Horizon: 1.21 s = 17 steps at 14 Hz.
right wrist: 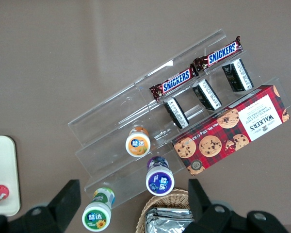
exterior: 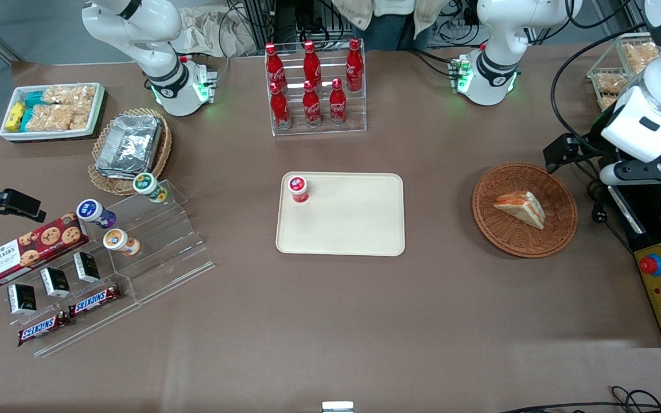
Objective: Place sandwich from basket to tray
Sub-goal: 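Move the left gripper over the wicker basket toward the sandwich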
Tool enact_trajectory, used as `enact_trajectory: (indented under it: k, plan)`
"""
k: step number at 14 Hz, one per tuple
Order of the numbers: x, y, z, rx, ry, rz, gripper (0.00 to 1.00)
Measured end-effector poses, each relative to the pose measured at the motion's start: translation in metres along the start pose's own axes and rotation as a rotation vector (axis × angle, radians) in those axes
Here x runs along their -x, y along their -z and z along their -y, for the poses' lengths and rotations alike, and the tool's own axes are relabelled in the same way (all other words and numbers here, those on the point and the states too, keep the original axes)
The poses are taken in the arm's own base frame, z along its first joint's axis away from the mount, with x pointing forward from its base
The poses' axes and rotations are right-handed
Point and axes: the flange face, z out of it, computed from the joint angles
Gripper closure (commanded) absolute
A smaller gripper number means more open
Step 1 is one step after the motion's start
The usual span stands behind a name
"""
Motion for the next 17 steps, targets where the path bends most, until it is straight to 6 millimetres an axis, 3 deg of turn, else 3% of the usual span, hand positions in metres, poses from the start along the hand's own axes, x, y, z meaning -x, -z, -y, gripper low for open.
enact_trajectory:
  k: [7,15,17]
  plan:
    - [0.000,-0.001,0.002,-0.001,0.019,0.009,0.00]
    - [0.002,-0.012,0.030,-0.036,0.618,0.078,0.00]
    - [0.003,-0.014,0.043,-0.051,0.693,0.101,0.00]
